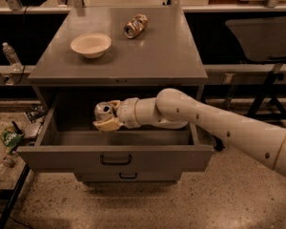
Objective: Pick 7up can from top drawer and place on counter
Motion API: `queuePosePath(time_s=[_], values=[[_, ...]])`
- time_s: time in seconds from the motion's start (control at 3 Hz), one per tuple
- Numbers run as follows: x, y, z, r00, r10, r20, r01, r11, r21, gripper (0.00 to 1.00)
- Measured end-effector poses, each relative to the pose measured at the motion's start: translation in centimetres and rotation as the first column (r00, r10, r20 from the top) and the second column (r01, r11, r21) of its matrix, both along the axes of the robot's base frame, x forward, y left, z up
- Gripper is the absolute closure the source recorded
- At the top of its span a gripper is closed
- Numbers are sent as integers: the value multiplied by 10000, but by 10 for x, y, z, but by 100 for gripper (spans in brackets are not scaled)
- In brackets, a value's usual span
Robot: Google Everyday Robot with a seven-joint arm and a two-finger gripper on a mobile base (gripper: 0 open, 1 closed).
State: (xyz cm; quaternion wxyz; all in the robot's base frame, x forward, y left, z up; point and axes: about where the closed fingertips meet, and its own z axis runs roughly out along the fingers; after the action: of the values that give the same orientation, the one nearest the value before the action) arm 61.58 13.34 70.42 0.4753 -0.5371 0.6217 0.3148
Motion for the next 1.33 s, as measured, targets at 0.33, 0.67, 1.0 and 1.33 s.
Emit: queuePosePath(time_s=[0.33,0.67,1.0,1.33], values=[[-7,-24,43,9990,-93,429,85,9998,192,100],[-10,-57,105,9973,-296,670,278,9992,283,100],[-1,-95,189,9961,-570,666,544,9977,400,100],[25,-121,241,9943,-834,667,814,9961,326,100]])
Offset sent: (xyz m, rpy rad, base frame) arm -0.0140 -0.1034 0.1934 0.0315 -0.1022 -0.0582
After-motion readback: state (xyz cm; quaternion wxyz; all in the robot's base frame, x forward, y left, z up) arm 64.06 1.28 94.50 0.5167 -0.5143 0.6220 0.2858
